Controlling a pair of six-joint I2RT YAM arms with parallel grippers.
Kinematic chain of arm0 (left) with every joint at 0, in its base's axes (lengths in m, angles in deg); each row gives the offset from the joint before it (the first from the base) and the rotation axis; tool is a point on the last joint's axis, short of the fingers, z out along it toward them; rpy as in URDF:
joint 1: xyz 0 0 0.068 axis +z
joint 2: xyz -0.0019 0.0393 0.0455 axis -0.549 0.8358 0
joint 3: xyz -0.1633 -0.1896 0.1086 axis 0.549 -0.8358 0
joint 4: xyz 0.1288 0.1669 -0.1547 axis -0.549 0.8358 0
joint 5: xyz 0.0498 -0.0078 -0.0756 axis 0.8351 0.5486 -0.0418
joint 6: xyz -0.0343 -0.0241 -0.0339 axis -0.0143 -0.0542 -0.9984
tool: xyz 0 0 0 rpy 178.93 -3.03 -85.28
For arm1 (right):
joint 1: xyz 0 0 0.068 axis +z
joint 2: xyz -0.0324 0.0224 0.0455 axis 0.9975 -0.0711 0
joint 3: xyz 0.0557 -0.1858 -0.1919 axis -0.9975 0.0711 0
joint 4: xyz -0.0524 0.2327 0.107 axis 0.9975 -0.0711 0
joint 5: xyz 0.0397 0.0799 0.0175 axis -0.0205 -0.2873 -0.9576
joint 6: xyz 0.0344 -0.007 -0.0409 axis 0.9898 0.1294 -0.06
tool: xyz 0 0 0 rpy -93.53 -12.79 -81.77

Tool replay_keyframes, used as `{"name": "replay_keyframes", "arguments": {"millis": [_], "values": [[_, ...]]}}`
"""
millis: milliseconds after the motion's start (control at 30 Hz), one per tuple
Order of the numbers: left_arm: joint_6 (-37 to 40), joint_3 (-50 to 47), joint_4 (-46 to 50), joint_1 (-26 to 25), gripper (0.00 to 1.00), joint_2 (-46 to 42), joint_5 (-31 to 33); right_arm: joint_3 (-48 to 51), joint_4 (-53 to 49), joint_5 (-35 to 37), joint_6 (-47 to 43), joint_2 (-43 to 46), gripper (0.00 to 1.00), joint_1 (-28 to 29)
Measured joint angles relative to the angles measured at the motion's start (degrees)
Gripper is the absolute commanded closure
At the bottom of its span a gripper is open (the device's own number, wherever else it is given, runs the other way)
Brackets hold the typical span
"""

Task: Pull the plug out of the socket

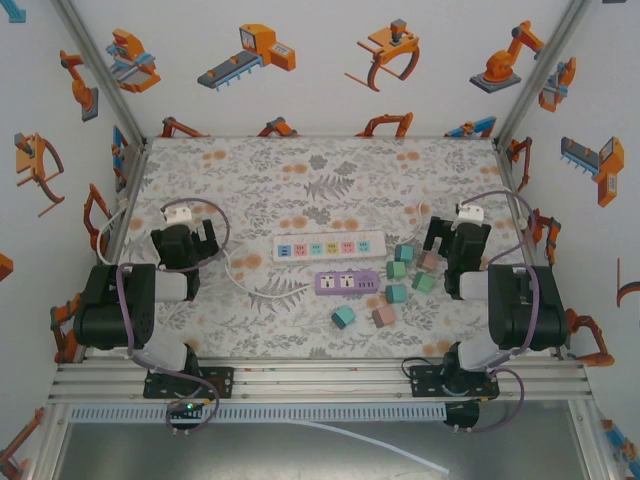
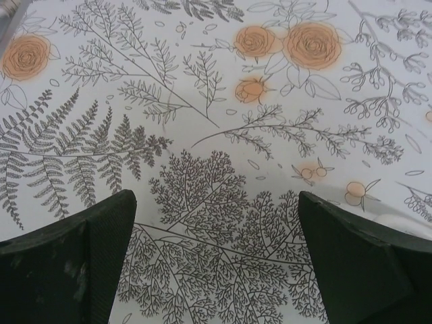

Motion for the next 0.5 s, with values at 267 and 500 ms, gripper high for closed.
{"name": "replay_keyframes", "arguments": {"millis": [267,500], "values": [[-0.15,0.26,-0.09,0.02,0.03,0.0,-0.81,0.0,0.0,0.0,0.0,0.0,0.01,0.0],[-0.15,0.26,-0.09,0.02,0.03,0.0,-0.83,0.0,0.0,0.0,0.0,0.0,0.01,0.0]]}}
